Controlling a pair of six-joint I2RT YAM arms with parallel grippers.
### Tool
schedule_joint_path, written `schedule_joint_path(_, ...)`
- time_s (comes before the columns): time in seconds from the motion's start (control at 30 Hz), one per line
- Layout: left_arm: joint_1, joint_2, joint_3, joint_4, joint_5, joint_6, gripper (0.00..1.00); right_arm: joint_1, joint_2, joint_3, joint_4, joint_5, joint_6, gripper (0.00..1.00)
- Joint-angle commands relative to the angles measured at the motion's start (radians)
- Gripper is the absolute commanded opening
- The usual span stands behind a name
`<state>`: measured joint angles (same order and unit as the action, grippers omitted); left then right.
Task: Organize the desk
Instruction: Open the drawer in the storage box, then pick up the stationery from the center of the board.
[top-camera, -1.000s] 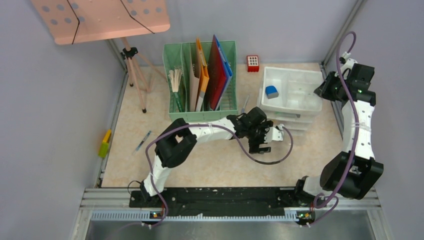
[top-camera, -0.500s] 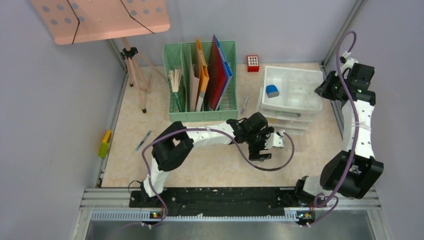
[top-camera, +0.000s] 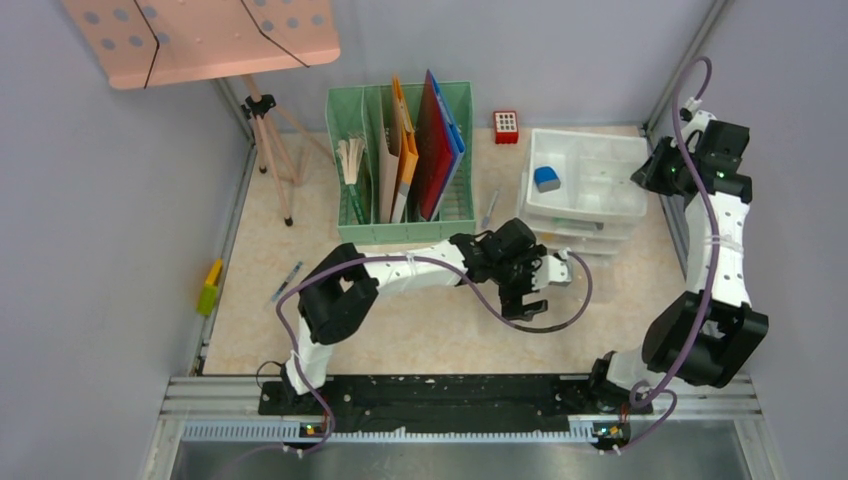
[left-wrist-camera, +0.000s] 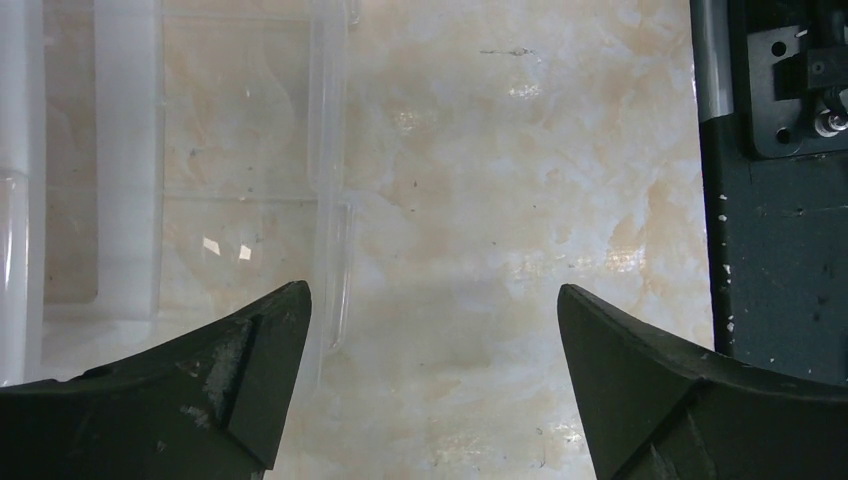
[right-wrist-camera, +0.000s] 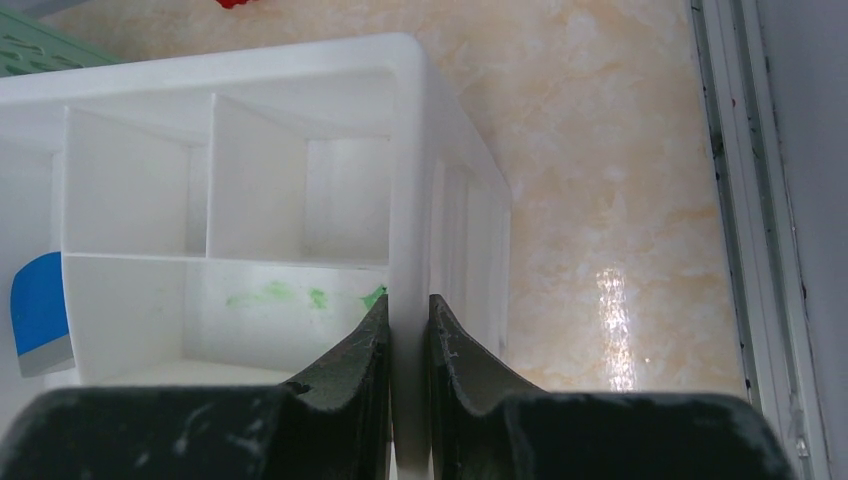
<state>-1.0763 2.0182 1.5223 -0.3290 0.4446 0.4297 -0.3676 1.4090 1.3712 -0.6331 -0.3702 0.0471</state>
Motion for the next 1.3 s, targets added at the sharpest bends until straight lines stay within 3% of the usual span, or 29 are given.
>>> schedule_joint_path(0.0,-0.005,-0.116,0.036,-0.007,-0.023,-0.051,0.98,-0.007,0.051,0.079,-0.001,0.017,-0.026,0.0)
schedule_joint_path(0.43,-0.004,-0.334,-0.047,-0.073,-0.165,-0.07,0.99,-0.008,0.112,0.199,-0.082,0.066,-0.145,0.03)
schedule_joint_path(0.53,-0.001,-0.391,-0.089,-0.085,-0.232,-0.049,0.99,-0.008,0.108,0.218,-0.096,0.06,-0.161,0.18)
schedule_joint_path(0.73,0.032,-0.514,-0.167,-0.174,-0.368,-0.016,0.98,-0.007,0.068,0.241,-0.096,-0.023,-0.171,0.62)
schedule_joint_path(0.83,0.087,-0.573,-0.19,-0.285,-0.375,0.002,0.99,-0.009,0.05,0.275,-0.1,-0.079,-0.168,0.73)
schedule_joint_path(0.97,0.236,-0.645,-0.227,-0.474,-0.329,0.033,0.98,-0.006,0.018,0.318,-0.082,-0.177,-0.136,0.75)
schedule_joint_path(1.07,0.325,-0.701,-0.284,-0.582,-0.388,0.073,0.99,0.019,-0.003,0.339,-0.065,-0.236,-0.103,0.75)
schedule_joint_path(1.27,0.527,-0.865,-0.512,-0.558,-0.502,0.13,0.99,0.173,-0.07,0.287,-0.01,-0.206,-0.1,0.73)
